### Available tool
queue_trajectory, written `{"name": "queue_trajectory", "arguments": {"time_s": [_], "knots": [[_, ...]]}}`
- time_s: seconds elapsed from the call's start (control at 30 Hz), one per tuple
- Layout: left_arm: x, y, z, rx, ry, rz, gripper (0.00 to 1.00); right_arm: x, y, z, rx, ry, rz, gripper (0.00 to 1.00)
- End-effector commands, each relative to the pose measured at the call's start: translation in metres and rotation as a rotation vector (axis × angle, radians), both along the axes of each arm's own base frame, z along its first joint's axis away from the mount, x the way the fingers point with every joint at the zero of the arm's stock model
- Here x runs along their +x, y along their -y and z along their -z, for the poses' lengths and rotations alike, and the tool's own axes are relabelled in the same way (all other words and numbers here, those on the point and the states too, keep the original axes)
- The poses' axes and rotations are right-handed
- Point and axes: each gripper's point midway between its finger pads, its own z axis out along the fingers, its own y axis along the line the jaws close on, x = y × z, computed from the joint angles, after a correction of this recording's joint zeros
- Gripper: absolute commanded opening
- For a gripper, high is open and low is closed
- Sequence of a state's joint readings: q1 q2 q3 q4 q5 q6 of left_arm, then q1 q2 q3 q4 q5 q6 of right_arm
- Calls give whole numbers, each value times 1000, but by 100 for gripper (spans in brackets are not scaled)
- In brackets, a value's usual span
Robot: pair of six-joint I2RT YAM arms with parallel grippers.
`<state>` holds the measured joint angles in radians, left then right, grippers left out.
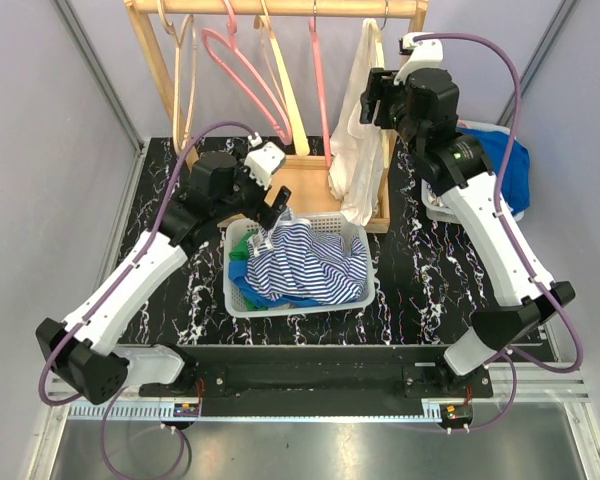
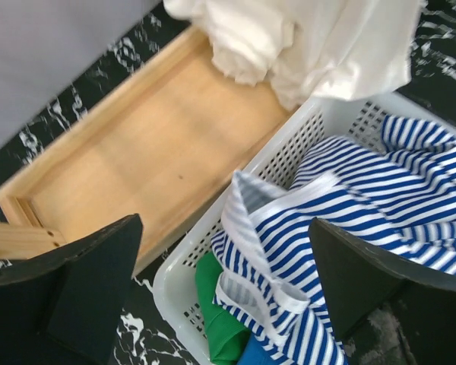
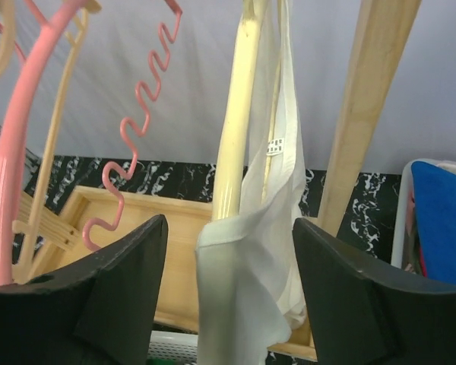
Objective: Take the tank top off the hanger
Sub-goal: Pick up the hanger from the clothesline.
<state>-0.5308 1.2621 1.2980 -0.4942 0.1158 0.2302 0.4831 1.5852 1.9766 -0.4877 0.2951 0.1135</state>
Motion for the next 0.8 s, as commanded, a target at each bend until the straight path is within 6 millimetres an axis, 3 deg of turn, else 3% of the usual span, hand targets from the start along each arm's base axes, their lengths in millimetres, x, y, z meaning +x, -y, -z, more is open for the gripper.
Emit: {"name": "queue_trajectory", "arguments": {"time_s": [0.0, 0.1, 0.13, 0.23, 0.33, 0.47, 0.57, 0.77], "knots": [[-11, -6, -41, -9, 74, -26, 99, 4, 3, -6, 2, 12, 17, 67], [-16, -8, -42, -15, 71, -23, 99, 2, 6, 3, -13, -9, 25, 46], [-20, -10, -42, -12, 66, -20, 99, 2, 5, 9, -17, -20, 22, 33], [-39, -15, -55, -24, 72, 17, 99, -1, 12, 5, -25, -11, 41, 12], [-63, -17, -73, -37, 93, 92, 99, -7, 15, -5, -17, 10, 44, 1], [-83, -38, -101, -95, 149, 86, 99, -18, 18, -29, 17, 56, 34, 0], [-90, -51, -104, -102, 164, 83, 99, -30, 19, -52, 45, 105, 2, 0], [-86, -39, -105, -134, 136, 123, 99, -51, 21, -87, 73, 165, -44, 0]]}}
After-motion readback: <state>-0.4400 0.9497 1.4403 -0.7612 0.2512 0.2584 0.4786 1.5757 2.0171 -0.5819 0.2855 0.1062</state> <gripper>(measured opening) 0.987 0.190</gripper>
